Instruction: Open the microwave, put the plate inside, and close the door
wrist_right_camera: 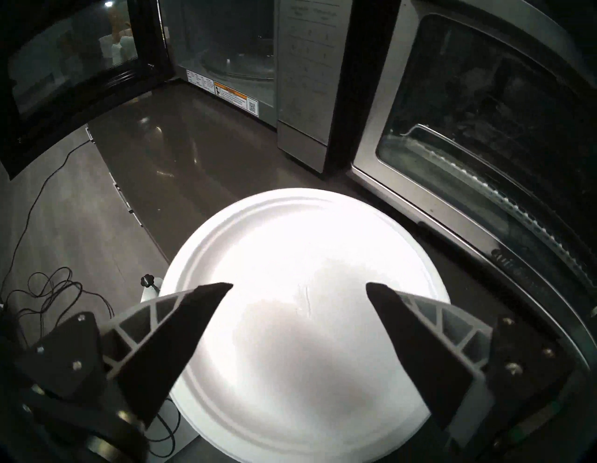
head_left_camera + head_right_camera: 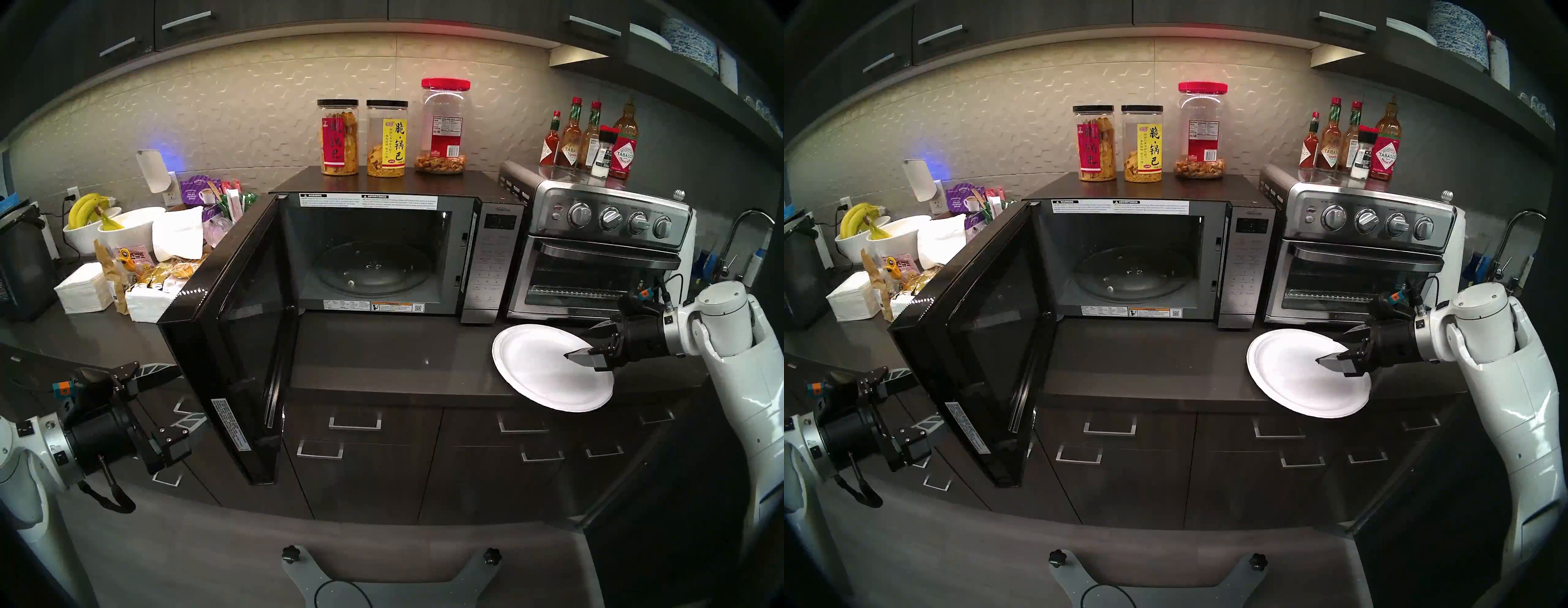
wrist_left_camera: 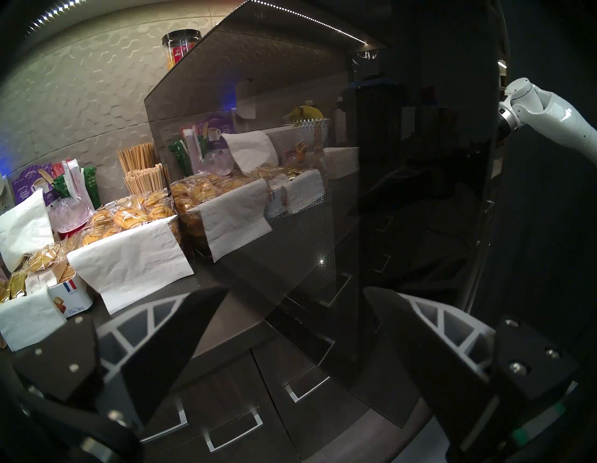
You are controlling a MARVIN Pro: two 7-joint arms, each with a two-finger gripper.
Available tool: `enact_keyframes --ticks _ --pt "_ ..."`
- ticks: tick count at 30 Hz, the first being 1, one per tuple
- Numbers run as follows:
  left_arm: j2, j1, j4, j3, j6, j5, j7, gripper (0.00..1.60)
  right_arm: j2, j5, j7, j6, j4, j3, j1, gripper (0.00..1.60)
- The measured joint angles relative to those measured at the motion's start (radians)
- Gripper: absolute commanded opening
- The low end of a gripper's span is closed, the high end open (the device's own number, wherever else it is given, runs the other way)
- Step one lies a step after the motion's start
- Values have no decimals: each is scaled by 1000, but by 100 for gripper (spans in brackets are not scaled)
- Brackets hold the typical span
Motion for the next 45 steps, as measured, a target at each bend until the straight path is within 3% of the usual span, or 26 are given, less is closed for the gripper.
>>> enact_keyframes --ticks 12,20,31,45 --pt "-2 -1 0 0 0 2 0 160 -16 -55 -64 19 57 -52 55 160" --pt "-2 -2 0 0 0 3 0 160 -7 -58 -39 7 67 -44 58 160" --pt "-3 -2 0 -1 1 3 0 160 53 -45 75 -68 44 40 -32 160" --pt "-3 -3 0 -1 1 4 0 160 87 -47 235 -207 -9 223 -227 160"
